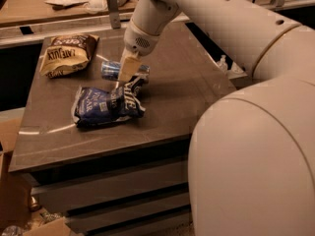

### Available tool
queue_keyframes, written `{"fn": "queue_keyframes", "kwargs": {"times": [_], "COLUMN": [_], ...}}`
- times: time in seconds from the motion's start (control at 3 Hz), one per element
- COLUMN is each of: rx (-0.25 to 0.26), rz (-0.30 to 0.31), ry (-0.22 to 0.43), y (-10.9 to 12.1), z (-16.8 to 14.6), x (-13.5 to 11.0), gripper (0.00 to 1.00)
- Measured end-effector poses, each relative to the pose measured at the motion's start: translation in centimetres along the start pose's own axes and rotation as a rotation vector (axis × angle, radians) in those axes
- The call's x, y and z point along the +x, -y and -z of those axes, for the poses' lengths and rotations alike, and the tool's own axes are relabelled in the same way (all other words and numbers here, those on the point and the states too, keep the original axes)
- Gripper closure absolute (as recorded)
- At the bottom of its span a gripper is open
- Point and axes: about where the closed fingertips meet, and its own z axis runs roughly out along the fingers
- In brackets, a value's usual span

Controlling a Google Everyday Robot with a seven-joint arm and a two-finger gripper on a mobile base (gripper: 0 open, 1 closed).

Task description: Move redbull can near blue chip bag

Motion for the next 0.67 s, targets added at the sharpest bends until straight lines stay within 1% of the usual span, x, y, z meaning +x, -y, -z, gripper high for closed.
{"fn": "queue_keyframes", "kwargs": {"times": [0.33, 0.67], "rx": [-0.014, -0.029], "rz": [-0.002, 0.004], "ry": [0.002, 0.003], "y": [-0.99, -1.35], "z": [-0.43, -0.71], "x": [-0.21, -0.35], "gripper": [0.61, 0.38]}}
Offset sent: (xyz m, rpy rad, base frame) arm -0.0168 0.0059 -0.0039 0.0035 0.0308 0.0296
